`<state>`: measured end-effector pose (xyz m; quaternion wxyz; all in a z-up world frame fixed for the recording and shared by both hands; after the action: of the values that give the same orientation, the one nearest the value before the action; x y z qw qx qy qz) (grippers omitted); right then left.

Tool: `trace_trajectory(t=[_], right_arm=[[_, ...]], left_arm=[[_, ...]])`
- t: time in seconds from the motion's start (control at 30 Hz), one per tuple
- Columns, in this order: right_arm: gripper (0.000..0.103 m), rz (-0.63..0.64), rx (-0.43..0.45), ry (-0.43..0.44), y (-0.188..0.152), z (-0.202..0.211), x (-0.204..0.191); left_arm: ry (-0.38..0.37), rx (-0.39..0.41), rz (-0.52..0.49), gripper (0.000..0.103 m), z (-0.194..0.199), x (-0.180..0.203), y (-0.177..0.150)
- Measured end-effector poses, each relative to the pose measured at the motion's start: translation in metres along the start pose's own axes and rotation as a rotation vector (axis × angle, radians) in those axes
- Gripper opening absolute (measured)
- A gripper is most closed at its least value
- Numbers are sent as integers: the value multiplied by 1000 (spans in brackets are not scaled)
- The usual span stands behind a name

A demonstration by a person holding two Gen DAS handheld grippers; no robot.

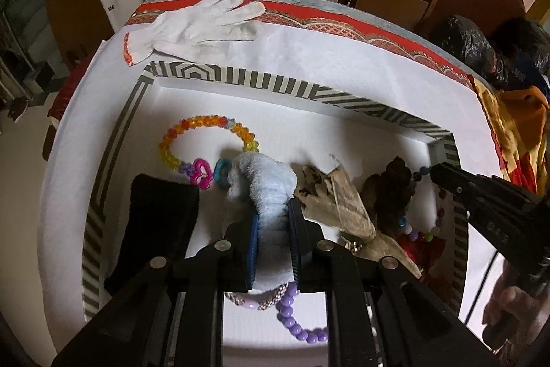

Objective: Organize jewelry
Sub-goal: 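Carry the scrunchie and bead bracelet into the tray and release both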

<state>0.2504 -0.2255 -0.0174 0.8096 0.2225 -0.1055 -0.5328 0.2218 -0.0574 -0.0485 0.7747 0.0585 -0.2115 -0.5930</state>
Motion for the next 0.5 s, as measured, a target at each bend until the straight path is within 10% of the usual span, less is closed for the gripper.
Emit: trace_trajectory(t=[0.3, 0.4, 0.5], right_arm=[[11, 20, 0, -60, 8, -19, 3], [42, 11, -2, -58, 4, -17, 3], [45, 12, 19, -53, -2, -6, 1]], left_arm=[[-77, -28, 1, 28, -10, 7, 2], [-101, -31, 5, 41, -7, 5, 1], [-97, -15, 9, 43, 2, 1, -2]])
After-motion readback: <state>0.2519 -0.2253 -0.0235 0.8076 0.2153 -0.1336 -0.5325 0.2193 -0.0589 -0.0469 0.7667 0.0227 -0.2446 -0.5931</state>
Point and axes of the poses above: each gripper's, at about its wrist camera, not at the fingertips, and z roughly against the way its jaws point, x to its right, y to its top, the point moved 3 cm from there along -z, roughly the way its jaws point, and after that the axes turned 10 degrees about z, right-handed, at the moved point
